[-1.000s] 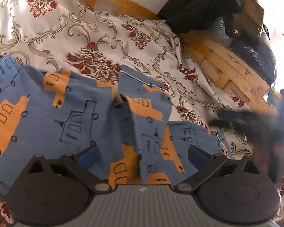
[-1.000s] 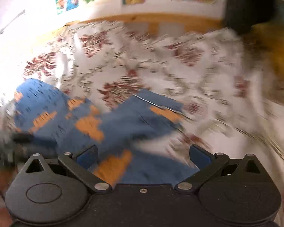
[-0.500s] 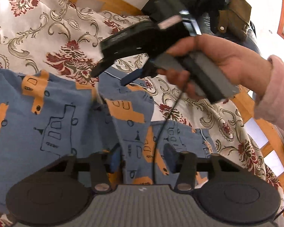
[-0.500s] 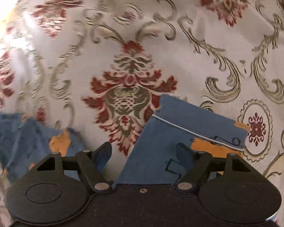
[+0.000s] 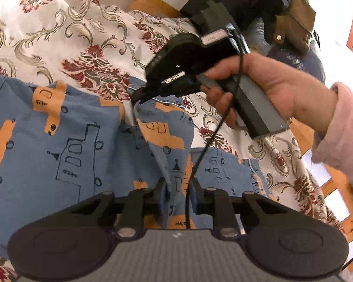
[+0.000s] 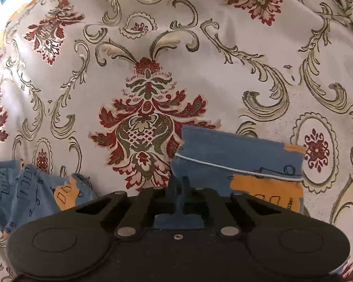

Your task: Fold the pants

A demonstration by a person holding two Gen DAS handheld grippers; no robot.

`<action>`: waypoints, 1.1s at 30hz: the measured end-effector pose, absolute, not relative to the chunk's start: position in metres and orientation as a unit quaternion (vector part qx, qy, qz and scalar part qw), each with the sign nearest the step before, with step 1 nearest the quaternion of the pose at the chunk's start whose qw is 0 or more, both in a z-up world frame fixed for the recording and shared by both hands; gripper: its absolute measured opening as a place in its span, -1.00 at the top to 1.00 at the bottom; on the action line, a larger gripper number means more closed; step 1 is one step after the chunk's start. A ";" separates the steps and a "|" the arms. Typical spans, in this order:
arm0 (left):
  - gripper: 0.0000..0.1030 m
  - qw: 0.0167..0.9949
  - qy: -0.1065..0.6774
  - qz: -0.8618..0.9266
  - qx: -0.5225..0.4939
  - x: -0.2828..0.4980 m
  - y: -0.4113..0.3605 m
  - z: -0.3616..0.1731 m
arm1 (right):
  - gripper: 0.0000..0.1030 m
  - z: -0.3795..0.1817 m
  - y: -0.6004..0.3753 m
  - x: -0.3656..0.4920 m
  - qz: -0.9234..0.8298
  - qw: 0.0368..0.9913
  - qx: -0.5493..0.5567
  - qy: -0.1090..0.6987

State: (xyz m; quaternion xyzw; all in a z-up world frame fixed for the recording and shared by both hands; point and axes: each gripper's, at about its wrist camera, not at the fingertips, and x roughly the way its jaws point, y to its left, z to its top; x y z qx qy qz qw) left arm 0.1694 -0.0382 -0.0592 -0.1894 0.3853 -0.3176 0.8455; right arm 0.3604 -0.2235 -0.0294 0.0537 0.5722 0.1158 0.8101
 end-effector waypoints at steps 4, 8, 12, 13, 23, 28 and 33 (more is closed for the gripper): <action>0.49 0.845 0.386 -0.310 -0.204 0.171 -0.032 -0.063 | 1.00 -0.026 -0.233 0.358 0.117 0.813 0.065 0.566; 0.73 0.847 0.394 -0.298 -0.194 0.174 -0.036 -0.065 | 1.00 -0.022 -0.241 0.355 0.124 0.818 0.084 0.555; 0.97 0.859 0.387 -0.292 -0.165 0.171 -0.043 -0.060 | 1.00 -0.011 -0.250 0.344 0.138 0.834 0.104 0.524; 0.97 0.861 0.384 -0.294 -0.160 0.170 -0.044 -0.058 | 1.00 -0.005 -0.255 0.338 0.143 0.840 0.113 0.511; 0.99 0.878 0.332 -0.344 -0.029 0.141 -0.076 -0.031 | 1.00 0.063 -0.363 0.175 0.081 0.932 0.194 0.297; 0.99 0.865 0.325 -0.376 0.064 0.123 -0.098 -0.034 | 1.00 0.023 -0.410 0.076 -0.040 0.911 0.293 0.287; 0.99 0.850 0.337 -0.383 0.129 0.114 -0.115 -0.053 | 1.00 -0.041 -0.418 0.033 -0.111 0.868 0.359 0.324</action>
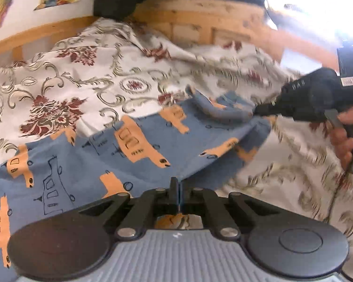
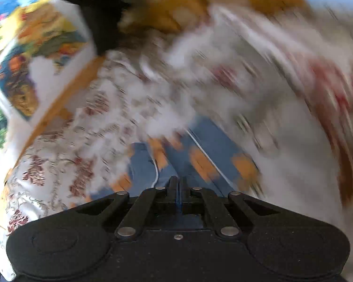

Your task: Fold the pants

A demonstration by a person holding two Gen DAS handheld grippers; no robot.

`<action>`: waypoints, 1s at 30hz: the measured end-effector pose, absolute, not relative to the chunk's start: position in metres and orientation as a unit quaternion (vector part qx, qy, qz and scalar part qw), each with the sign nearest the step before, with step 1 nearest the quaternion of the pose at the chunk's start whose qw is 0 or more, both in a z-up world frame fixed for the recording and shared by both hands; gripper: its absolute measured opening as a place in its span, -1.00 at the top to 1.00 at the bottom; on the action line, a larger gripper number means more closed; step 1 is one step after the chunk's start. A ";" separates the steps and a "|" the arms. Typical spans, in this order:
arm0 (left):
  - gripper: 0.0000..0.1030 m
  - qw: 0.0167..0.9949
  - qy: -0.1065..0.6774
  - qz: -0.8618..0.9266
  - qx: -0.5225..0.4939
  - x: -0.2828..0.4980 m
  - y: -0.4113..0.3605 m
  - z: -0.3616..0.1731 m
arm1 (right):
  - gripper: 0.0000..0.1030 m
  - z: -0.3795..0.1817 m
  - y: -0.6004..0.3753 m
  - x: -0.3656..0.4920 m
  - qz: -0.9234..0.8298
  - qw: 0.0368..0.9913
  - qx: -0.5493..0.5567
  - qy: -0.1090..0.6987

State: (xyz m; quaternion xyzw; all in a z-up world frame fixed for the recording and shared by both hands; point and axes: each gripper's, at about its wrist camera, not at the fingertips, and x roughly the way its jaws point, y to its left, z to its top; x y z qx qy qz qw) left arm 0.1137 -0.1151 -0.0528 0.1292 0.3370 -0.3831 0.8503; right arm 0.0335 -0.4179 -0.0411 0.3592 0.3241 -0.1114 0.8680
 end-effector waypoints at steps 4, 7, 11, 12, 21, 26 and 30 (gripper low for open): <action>0.99 0.846 0.339 -0.382 0.155 0.110 -0.119 -0.059 | 1.00 -0.050 -0.407 0.027 -0.110 0.878 0.317 0.342; 0.99 0.844 0.343 -0.382 0.154 0.111 -0.118 -0.061 | 1.00 -0.041 -0.394 0.024 -0.106 0.901 0.254 0.335; 0.99 0.840 0.341 -0.387 0.170 0.109 -0.119 -0.064 | 1.00 -0.038 -0.396 0.020 -0.126 0.903 0.239 0.334; 0.99 0.839 0.340 -0.388 0.173 0.108 -0.119 -0.065 | 1.00 -0.038 -0.398 0.019 -0.132 0.904 0.235 0.333; 0.99 0.843 0.338 -0.384 0.165 0.107 -0.117 -0.066 | 0.30 -0.028 -0.341 0.028 -0.084 0.942 -0.008 0.325; 0.99 0.844 0.338 -0.383 0.162 0.106 -0.116 -0.067 | 0.24 -0.041 -0.309 0.043 -0.015 0.928 -0.135 0.346; 0.98 0.844 0.339 -0.383 0.162 0.106 -0.116 -0.068 | 0.24 -0.049 -0.296 0.047 0.019 0.915 -0.204 0.347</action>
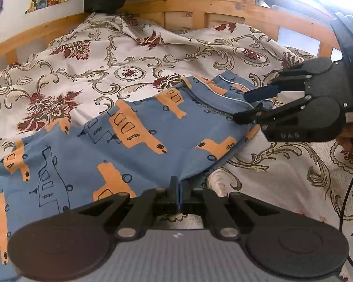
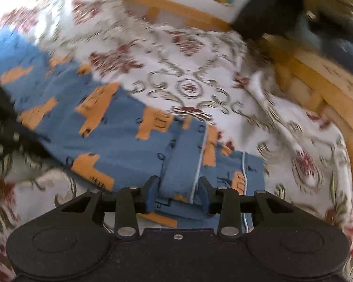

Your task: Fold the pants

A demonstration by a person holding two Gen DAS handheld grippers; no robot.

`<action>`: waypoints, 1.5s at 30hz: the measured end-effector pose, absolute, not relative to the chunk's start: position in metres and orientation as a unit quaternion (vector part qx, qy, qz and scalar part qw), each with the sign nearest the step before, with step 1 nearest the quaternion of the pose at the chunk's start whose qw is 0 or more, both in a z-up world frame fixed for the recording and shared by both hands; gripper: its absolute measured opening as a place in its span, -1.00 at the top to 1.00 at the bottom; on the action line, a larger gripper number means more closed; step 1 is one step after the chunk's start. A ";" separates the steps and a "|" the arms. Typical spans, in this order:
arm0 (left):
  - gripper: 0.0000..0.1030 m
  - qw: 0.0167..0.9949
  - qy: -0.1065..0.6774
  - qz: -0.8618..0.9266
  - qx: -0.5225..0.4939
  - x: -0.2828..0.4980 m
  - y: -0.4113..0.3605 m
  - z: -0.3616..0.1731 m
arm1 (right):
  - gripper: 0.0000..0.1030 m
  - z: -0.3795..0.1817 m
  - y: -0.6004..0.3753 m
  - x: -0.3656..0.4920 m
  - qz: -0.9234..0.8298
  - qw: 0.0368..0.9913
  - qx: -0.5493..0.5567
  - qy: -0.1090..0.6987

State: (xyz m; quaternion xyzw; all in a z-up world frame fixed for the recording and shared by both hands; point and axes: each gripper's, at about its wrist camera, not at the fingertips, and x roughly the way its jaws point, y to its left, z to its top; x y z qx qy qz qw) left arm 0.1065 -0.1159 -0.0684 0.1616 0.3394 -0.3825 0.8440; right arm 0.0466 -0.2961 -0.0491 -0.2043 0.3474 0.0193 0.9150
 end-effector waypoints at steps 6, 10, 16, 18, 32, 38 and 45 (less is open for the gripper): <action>0.98 0.843 0.339 -0.384 0.166 0.106 -0.117 -0.068 | 0.47 -0.063 -0.284 0.047 0.024 0.894 -0.269 0.358; 0.98 0.842 0.338 -0.384 0.171 0.106 -0.118 -0.068 | 0.81 -0.059 -0.290 0.047 0.014 0.903 -0.244 0.352; 0.98 0.840 0.332 -0.387 0.187 0.105 -0.121 -0.065 | 0.89 -0.015 -0.353 0.036 -0.066 0.946 -0.026 0.316; 0.98 0.838 0.331 -0.387 0.194 0.104 -0.122 -0.065 | 0.89 -0.009 -0.381 0.029 -0.106 0.944 0.043 0.309; -0.15 0.830 0.377 -0.399 0.101 0.125 -0.115 -0.051 | 0.13 -0.025 -0.426 0.025 -0.190 0.919 0.143 0.315; -0.77 0.870 0.353 -0.343 0.033 0.129 -0.099 -0.042 | 0.08 -0.028 -0.393 0.049 -0.110 0.939 0.046 0.323; -0.79 0.891 0.392 -0.229 -0.021 0.141 -0.044 -0.057 | 0.15 -0.042 -0.396 0.071 -0.139 0.920 0.059 0.362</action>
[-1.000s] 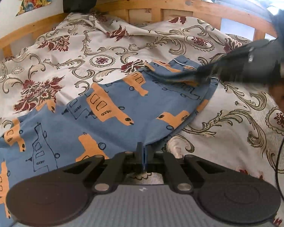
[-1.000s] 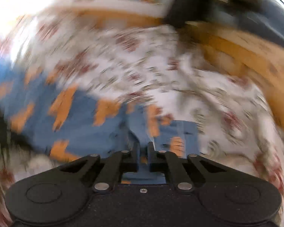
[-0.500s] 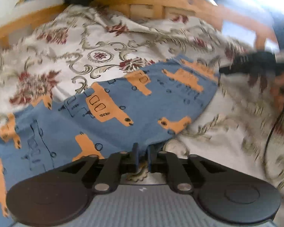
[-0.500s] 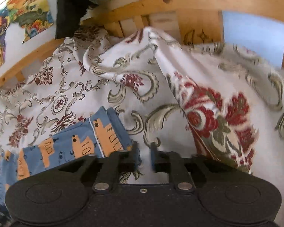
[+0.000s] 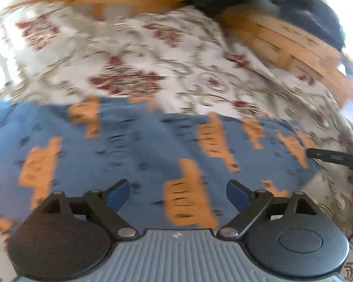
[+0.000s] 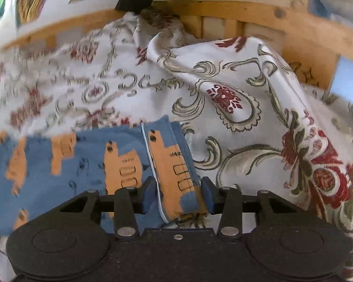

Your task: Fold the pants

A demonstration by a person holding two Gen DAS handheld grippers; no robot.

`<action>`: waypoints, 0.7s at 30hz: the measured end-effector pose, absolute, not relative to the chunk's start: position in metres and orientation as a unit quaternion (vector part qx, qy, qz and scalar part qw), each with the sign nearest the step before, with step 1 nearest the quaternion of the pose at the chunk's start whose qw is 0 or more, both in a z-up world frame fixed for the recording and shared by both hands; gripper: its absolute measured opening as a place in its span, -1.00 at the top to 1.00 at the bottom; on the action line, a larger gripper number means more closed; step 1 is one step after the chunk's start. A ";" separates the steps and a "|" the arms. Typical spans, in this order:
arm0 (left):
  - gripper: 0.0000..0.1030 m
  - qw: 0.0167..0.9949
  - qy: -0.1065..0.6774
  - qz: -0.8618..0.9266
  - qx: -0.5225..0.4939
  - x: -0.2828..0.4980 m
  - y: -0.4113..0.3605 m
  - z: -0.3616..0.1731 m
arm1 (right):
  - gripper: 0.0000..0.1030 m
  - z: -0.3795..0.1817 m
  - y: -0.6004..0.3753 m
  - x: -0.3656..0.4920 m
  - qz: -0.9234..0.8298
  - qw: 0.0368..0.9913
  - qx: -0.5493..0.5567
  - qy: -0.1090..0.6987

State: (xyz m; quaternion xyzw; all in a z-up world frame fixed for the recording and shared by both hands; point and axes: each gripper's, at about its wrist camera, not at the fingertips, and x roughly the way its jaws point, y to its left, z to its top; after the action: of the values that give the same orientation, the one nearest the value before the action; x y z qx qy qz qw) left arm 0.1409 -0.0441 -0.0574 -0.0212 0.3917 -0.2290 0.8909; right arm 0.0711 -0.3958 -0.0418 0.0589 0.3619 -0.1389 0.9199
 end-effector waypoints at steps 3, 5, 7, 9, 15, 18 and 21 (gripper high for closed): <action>-0.84 0.905 0.378 -0.191 -0.033 0.140 -0.019 -0.055 | 0.86 -0.041 -0.395 0.073 -0.131 0.920 0.049 0.366; -0.86 0.911 0.373 -0.173 -0.034 0.142 -0.008 -0.056 | 0.99 -0.040 -0.394 0.072 -0.142 0.920 0.038 0.363; -0.86 0.916 0.368 -0.155 -0.032 0.143 0.004 -0.056 | 0.99 -0.032 -0.395 0.065 -0.165 0.922 0.032 0.349; -0.94 0.923 0.358 -0.138 -0.032 0.142 0.016 -0.055 | 0.99 -0.033 -0.395 0.063 -0.183 0.918 0.012 0.352; -0.96 0.924 0.370 -0.088 -0.029 0.153 0.048 -0.060 | -0.03 -0.030 -0.379 0.063 -0.214 0.912 -0.049 0.347; -0.96 0.934 0.339 -0.101 -0.050 0.155 0.063 -0.043 | -0.34 -0.009 -0.341 0.064 -0.161 0.937 -0.115 0.287; -0.98 0.942 0.315 -0.111 -0.029 0.173 0.071 -0.031 | -0.34 -0.006 -0.308 0.084 0.028 0.955 -0.094 0.282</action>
State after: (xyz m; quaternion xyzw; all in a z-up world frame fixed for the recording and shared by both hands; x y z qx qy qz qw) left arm 0.1728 0.0710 -0.0308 -0.0291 0.3150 -0.1105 0.9422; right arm 0.0839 -0.3083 -0.0060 -0.0936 0.2816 0.0277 0.9546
